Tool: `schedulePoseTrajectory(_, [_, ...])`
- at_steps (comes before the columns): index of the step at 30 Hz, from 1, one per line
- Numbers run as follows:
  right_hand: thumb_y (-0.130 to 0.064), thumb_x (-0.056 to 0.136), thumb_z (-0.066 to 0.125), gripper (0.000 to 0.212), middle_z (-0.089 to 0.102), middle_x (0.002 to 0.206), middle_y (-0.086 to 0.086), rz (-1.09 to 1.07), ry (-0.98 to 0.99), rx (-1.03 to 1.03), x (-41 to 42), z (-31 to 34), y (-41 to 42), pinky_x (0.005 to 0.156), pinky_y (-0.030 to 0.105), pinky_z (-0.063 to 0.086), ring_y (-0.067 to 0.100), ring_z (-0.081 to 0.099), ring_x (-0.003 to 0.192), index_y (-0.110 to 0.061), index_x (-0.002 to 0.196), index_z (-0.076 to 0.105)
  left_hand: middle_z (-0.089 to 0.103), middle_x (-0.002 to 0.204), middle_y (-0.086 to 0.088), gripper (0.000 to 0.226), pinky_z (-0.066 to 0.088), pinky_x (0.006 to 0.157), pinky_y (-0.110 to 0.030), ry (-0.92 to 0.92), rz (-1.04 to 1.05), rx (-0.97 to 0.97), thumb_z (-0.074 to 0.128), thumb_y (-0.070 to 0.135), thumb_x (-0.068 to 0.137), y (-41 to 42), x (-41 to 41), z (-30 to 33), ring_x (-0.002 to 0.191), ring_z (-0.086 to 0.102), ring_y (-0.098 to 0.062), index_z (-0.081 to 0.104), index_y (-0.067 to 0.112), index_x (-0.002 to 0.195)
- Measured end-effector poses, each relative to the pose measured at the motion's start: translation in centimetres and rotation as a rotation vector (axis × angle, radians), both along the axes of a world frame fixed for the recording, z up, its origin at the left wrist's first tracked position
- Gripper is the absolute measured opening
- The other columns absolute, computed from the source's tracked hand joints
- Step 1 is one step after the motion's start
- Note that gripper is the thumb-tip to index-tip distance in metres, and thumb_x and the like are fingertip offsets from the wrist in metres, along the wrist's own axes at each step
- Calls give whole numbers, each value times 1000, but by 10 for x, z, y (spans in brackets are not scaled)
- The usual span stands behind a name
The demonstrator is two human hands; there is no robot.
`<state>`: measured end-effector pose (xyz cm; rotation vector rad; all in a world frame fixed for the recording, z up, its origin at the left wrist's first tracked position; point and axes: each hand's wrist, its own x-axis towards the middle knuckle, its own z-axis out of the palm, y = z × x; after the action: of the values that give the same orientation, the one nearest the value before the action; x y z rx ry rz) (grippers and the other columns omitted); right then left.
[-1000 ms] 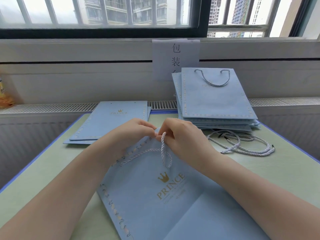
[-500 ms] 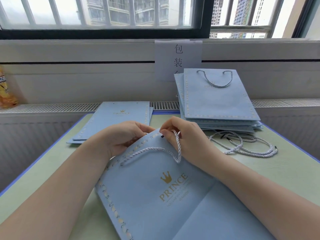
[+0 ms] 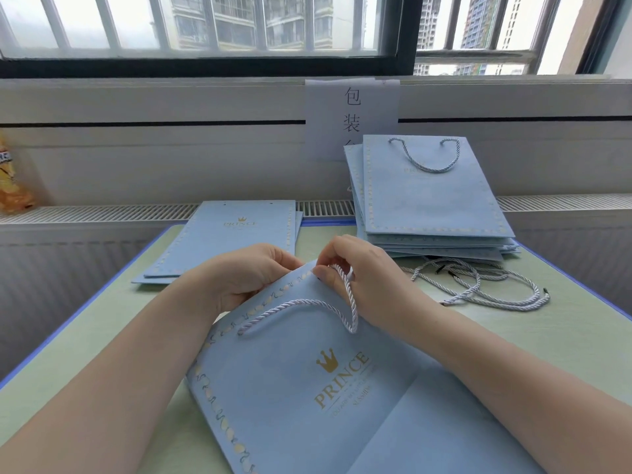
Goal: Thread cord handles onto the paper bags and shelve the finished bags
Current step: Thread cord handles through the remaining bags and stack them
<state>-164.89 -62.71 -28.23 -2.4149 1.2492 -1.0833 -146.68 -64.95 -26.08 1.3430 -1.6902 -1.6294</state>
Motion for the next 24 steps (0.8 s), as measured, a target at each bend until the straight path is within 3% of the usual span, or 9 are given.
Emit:
schedulePoseTrajectory(6, [-23,93,57,13,60,73,-7,8,-29,-73,-1,4,2,67,34,45,14,52,69,-12,86,59,67,84,-20,17,51,56,-27,-98,46,-26,56,0,89,0,1,2,59,61,-24,73,0,88])
schedulePoseTrajectory(9, [-19,93,58,11,52,62,-11,23,-130,-91,-1,9,4,63,32,42,13,46,58,-12,85,59,63,93,-23,30,49,61,-29,-85,120,-33,54,17,95,-1,0,1,63,58,-24,64,-10,104])
schedulePoseTrajectory(11, [-16,93,58,10,51,60,-3,42,-239,-53,-3,12,4,60,29,39,14,43,57,-13,83,59,64,91,-20,37,48,61,-28,-86,138,-47,53,23,96,0,-2,2,61,58,-23,63,-11,107])
schedulePoseTrajectory(14, [-16,93,59,11,52,63,3,56,-387,-19,-3,14,3,61,30,38,15,43,59,-13,82,59,66,86,-18,40,47,58,-27,-117,149,-74,54,31,94,3,-2,6,57,58,-22,67,-6,101])
schedulePoseTrajectory(16, [-19,93,58,12,53,63,-4,45,-486,-29,-4,16,2,62,32,39,14,44,61,-17,81,60,68,82,-16,38,49,59,-27,-128,155,-84,54,36,93,5,-3,8,58,59,-22,71,2,89])
schedulePoseTrajectory(19, [-20,94,55,16,54,64,-13,2,-608,-105,-5,21,4,62,25,40,10,46,60,-25,79,57,70,81,-14,42,52,62,-30,-160,169,-112,50,44,94,8,-6,11,62,62,-24,72,10,81])
schedulePoseTrajectory(22, [-18,94,55,16,56,68,-6,-30,-685,-175,-6,26,7,63,28,42,20,49,63,-26,79,57,70,72,-5,48,51,53,-22,-181,188,-201,47,56,89,11,-5,14,56,63,-18,70,15,77])
schedulePoseTrajectory(24, [-14,94,56,19,56,67,-8,-34,-702,-184,-7,27,7,64,25,43,12,50,63,-26,79,56,70,80,-5,53,50,63,-26,-170,102,-255,51,67,79,12,-2,16,64,62,-18,71,17,81])
